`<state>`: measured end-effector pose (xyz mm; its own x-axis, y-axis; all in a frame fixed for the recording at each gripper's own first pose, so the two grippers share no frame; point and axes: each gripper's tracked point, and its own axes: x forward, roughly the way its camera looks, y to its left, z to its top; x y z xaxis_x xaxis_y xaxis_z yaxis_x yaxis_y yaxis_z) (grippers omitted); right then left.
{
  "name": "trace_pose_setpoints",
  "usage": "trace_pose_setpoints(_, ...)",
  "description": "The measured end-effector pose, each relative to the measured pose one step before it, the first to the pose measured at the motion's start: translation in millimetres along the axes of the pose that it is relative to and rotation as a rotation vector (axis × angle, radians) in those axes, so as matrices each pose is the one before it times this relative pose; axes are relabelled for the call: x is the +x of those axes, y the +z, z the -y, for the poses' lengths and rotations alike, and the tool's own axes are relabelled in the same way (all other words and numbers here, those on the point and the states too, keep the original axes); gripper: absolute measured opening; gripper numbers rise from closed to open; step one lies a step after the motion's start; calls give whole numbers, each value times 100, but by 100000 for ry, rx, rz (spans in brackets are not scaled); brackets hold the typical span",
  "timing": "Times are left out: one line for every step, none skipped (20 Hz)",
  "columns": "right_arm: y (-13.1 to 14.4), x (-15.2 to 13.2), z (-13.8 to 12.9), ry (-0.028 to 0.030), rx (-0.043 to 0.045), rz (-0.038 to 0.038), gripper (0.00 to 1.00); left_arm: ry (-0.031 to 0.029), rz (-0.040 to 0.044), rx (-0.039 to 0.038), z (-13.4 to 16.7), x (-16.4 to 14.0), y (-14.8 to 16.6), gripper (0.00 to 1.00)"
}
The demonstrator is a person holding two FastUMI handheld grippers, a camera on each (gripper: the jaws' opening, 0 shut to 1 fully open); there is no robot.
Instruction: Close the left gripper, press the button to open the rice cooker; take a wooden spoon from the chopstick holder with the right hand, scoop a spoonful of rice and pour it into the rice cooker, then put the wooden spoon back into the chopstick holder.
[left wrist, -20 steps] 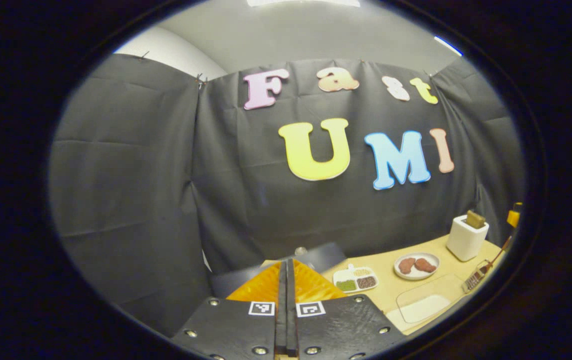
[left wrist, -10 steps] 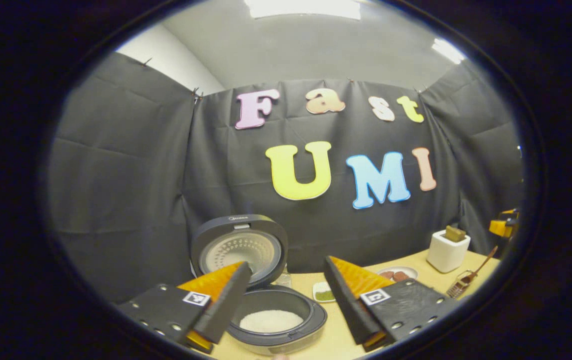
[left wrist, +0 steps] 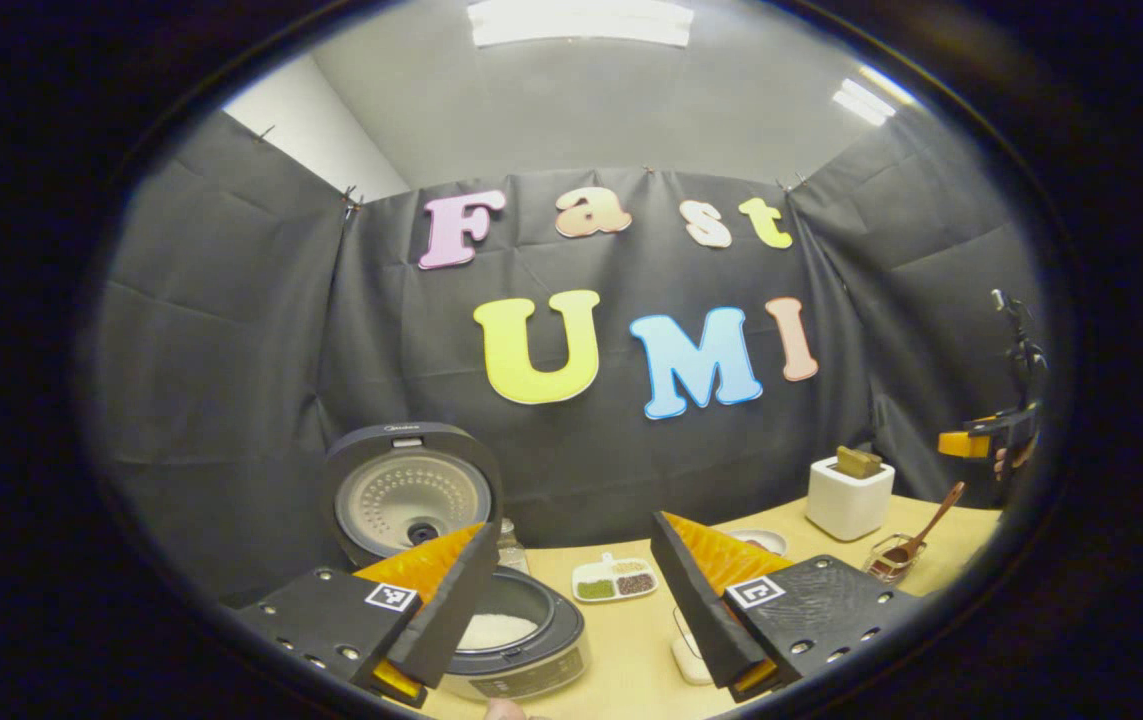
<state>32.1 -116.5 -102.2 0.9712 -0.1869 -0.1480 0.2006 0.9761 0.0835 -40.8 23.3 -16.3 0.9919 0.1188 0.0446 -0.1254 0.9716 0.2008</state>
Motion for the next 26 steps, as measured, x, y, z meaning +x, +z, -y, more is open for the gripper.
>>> trace_pose_setpoints(-359, 45, 747, -1339, 1414, -526, 98, 131, -403, 87, 54, 14, -312, 96)
trace_pose_setpoints(-424, 120, 727, -1119, 1380, -406, 98, 115, -825, -361, 56, 126, -413, 96)
trace_pose_setpoints(-345, 42, 687, -879, 1436, -450, 98, -143, -1089, -839, 69, 83, -559, 96)
trace_pose_setpoints(-424, 94, 450, -500, 1573, -270, 98, -381, -1265, -1197, 60, 142, -517, 97)
trace_pose_setpoints(-333, 61, 348, 95, 1524, -192, 98, -153, -1110, -1399, 6, 22, -591, 96)
trace_pose_setpoints(-577, -72, 288, 544, 1585, -207, 98, 183, -1027, -1435, -163, 120, -513, 97)
trace_pose_setpoints(-539, 52, 160, 941, 1461, -643, 98, 451, -740, -1279, -194, 122, -583, 97)
trace_pose_setpoints(-743, 66, 4, 1092, 1157, -1106, 98, 415, -856, -1069, -175, 133, -479, 97)
trace_pose_setpoints(-735, 70, -59, 1124, 525, -1085, 98, 147, -945, -898, -97, 101, -557, 97)
trace_pose_setpoints(-652, 76, 86, 297, 29, -821, 98, -781, -1145, -237, 172, 226, -566, 97)
trace_pose_setpoints(-676, 153, 210, -641, -286, -1234, 98, -802, -1204, 228, 150, 167, -621, 97)
trace_pose_setpoints(-749, 220, 8, 159, -585, -1151, 98, 152, -660, 242, -172, 142, -506, 97)
trace_pose_setpoints(-517, 139, -405, 1302, 41, -547, 98, 206, -922, 340, -116, 189, -439, 96)
trace_pose_setpoints(-419, 35, -439, 1332, 1096, -533, 98, -45, -1190, 331, 109, 135, -568, 96)
trace_pose_setpoints(-337, 188, -422, 1554, 1481, -414, 98, -33, -818, 102, 95, 69, -369, 96)
trace_pose_setpoints(-438, 98, -295, 1515, 1285, -568, 98, -113, -458, -40, 135, 1, -300, 97)
trace_pose_setpoints(-246, 201, -281, 986, 1057, -176, 98, -283, -298, -418, 162, 37, -165, 97)
trace_pose_setpoints(-185, 260, -81, 669, 861, 5, 98, -371, -107, -676, 103, 5, -132, 96)
trace_pose_setpoints(-92, 250, -188, 593, 761, 128, 98, -395, 47, -620, 143, -16, 35, 96)
trace_pose_setpoints(-183, 353, -194, 579, 761, 215, 98, 5, 149, -406, 18, 22, -42, 97)
trace_pose_setpoints(-195, 278, -180, 625, 871, 79, 98, 258, 199, -237, -125, 36, 59, 97)
trace_pose_setpoints(-351, 324, -179, 565, 1388, -233, 98, 284, 253, -128, -67, -34, -24, 97)
trace_pose_setpoints(-372, 244, -36, -291, 1819, -493, 98, 103, 66, -35, 33, 116, 0, 97)
trace_pose_setpoints(-217, 189, 237, -1081, 1061, 609, 98, -91, -228, 133, 83, 35, -172, 96)
trace_pose_setpoints(-41, 245, 57, -314, 46, 802, 98, -25, -297, 292, 51, 39, -90, 97)
trace_pose_setpoints(-357, 131, -162, -185, -208, -408, 98, -74, -368, 370, 14, 88, -218, 96)
